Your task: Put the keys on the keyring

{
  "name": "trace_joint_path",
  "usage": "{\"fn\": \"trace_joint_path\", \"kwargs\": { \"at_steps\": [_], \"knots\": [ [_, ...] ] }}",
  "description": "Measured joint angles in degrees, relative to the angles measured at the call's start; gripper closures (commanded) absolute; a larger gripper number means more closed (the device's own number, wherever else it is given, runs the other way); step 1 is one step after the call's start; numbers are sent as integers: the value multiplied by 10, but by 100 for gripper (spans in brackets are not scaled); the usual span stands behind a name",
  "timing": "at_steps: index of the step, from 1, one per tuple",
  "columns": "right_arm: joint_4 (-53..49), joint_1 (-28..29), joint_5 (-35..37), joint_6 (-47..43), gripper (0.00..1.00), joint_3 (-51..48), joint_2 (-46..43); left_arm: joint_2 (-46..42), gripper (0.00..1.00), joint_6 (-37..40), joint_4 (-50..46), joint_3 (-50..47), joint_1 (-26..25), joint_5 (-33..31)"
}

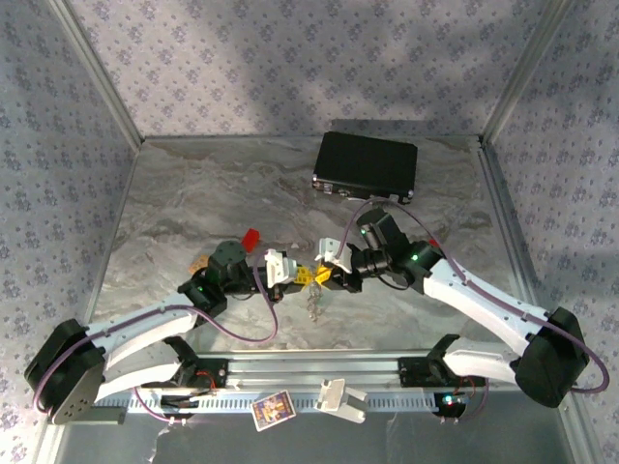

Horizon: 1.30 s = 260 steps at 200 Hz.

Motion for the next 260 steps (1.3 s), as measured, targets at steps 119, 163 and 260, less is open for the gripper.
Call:
{"fn": "trace_joint_path", "kwargs": {
  "at_steps": [119, 163, 260],
  "knots": [
    [-78, 13, 49, -40, 100, 50, 14, 0, 83, 26, -85, 34, 0, -24],
    [-134, 28, 85, -70, 100, 92, 33, 1, 83, 46, -124, 55, 0, -28],
    [-155, 48, 106, -81, 100, 111, 49, 16, 100, 63, -137, 65, 0, -6]
  ]
}}
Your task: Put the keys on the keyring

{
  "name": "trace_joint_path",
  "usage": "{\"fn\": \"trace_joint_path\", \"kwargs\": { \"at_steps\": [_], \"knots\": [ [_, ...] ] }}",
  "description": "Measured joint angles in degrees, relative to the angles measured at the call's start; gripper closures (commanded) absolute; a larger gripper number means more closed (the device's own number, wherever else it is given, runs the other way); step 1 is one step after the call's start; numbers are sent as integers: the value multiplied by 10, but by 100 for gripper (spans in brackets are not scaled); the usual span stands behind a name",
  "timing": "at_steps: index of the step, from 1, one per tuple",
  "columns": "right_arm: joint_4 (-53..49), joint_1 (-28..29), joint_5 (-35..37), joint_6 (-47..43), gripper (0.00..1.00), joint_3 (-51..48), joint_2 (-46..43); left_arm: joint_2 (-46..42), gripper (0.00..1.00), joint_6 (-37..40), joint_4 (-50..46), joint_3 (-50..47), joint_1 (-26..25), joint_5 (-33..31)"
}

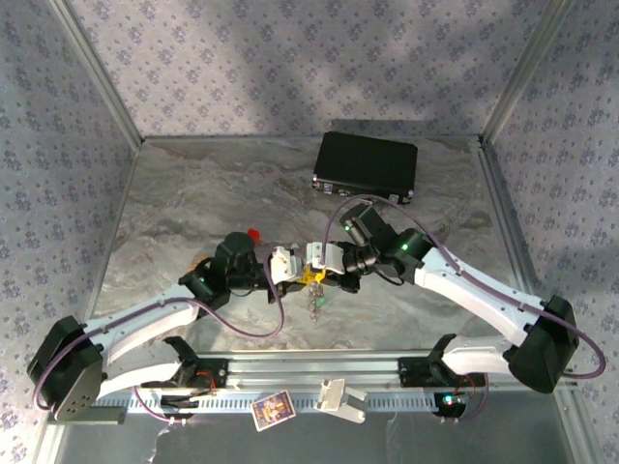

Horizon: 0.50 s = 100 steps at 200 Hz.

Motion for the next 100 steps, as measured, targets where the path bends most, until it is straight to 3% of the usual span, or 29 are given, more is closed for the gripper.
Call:
{"fn": "trace_joint_path", "kwargs": {
  "at_steps": [7, 28, 42, 64, 100],
  "knots": [
    [0, 0, -1, 0, 99, 0, 0, 0, 100, 4, -1, 0, 0, 2],
    [17, -14, -20, 13, 79, -11, -8, 0, 100, 4, 3, 0, 0, 6],
    [55, -38, -51, 35, 74, -40, -30, 0, 100, -1, 11, 0, 0, 6],
    [116, -73, -92, 74, 72, -95, -72, 0, 100, -25, 57, -13, 0, 6],
    [168, -77, -126, 106, 71, -129, -83, 1, 100, -71, 124, -49, 0, 8]
  ]
}}
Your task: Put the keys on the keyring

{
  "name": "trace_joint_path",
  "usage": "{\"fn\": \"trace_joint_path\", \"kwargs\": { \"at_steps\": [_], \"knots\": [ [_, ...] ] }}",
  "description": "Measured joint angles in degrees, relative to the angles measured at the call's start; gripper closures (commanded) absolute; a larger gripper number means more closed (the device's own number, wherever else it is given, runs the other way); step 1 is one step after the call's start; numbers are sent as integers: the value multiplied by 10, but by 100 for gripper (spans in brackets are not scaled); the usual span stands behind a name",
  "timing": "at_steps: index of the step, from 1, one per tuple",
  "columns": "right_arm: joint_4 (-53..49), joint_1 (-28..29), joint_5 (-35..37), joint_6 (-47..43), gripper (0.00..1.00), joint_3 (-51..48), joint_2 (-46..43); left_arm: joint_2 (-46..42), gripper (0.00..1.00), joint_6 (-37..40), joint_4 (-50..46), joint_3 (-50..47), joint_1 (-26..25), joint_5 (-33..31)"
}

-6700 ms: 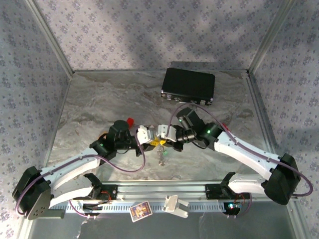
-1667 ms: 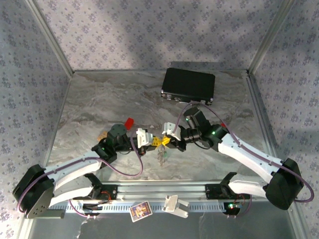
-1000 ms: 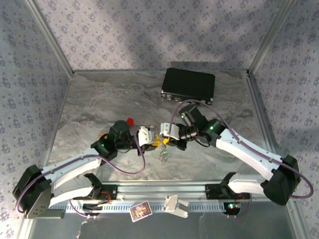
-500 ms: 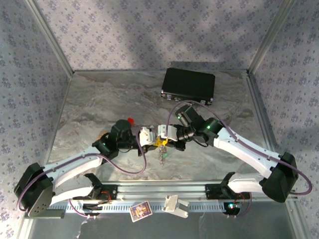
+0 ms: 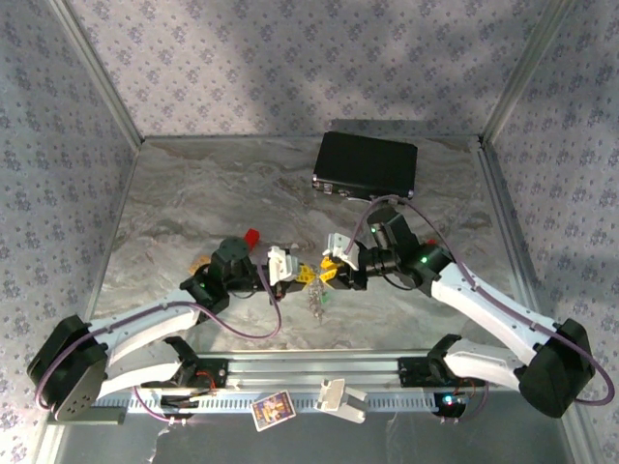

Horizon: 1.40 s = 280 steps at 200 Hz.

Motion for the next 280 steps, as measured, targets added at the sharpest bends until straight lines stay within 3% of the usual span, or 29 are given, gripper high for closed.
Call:
{"fn": "trace_joint_path", "kwargs": {
  "at_steps": [55, 90, 103, 122, 136, 195, 280],
  "knots": [
    [31, 0, -15, 13, 80, -7, 2, 6, 100, -31, 56, -8, 0, 0],
    [35, 0, -24, 17, 100, -7, 5, 6, 100, -45, 76, -16, 0, 0],
    [35, -1, -26, 17, 100, -7, 5, 6, 100, -46, 76, -16, 1, 0],
    [31, -1, -25, 14, 100, -7, 7, 6, 81, -41, 68, -16, 1, -1],
    [14, 1, -22, 7, 100, 0, 9, 5, 78, -35, 52, -13, 1, -5],
    [-87, 23, 34, -51, 100, 63, 29, -1, 79, 12, -63, 37, 0, -17],
    [-126, 49, 77, -76, 100, 87, 56, 12, 87, 29, -98, 54, 0, -1]
  ]
}}
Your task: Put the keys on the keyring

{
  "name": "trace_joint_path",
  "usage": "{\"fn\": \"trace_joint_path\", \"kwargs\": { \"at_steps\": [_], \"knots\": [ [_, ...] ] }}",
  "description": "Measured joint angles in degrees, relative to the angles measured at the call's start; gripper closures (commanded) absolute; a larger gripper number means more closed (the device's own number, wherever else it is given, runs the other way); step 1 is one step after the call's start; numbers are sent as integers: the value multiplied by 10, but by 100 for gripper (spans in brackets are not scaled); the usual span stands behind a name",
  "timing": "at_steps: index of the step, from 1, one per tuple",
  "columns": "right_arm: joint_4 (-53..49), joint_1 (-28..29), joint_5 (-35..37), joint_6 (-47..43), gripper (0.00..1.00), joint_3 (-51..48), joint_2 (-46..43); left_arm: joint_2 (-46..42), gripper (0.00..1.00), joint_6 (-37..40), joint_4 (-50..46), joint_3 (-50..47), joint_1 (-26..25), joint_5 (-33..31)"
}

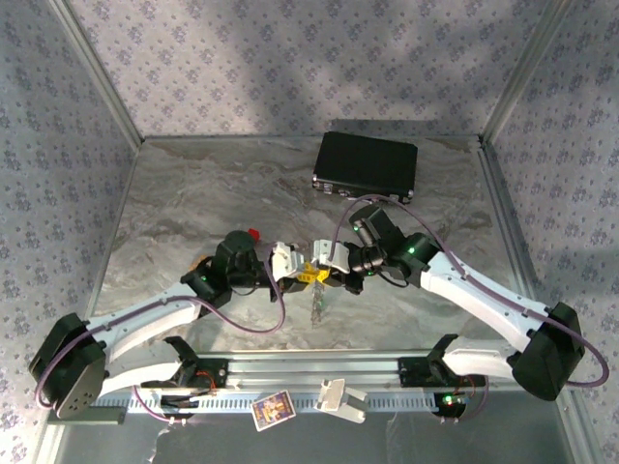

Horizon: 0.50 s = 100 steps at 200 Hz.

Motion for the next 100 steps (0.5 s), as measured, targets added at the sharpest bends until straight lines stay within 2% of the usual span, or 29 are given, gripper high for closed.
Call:
{"fn": "trace_joint_path", "kwargs": {
  "at_steps": [18, 36, 47, 81, 100],
  "knots": [
    [0, -1, 0, 2, 100, 0, 0, 2, 91, 4, -5, 4, 0, 3],
    [-1, -2, 0, 3, 100, 0, 0, 2, 100, 9, -9, 4, 0, 4],
    [-2, -2, -1, 4, 100, 0, 0, 2, 100, 14, -9, 5, -1, 5],
    [16, -21, -24, 22, 69, -17, -19, 1, 100, 11, 5, 3, -3, 5],
    [44, -45, -52, 37, 66, -40, -44, -4, 100, 4, 26, -10, -3, 5]
  ]
}}
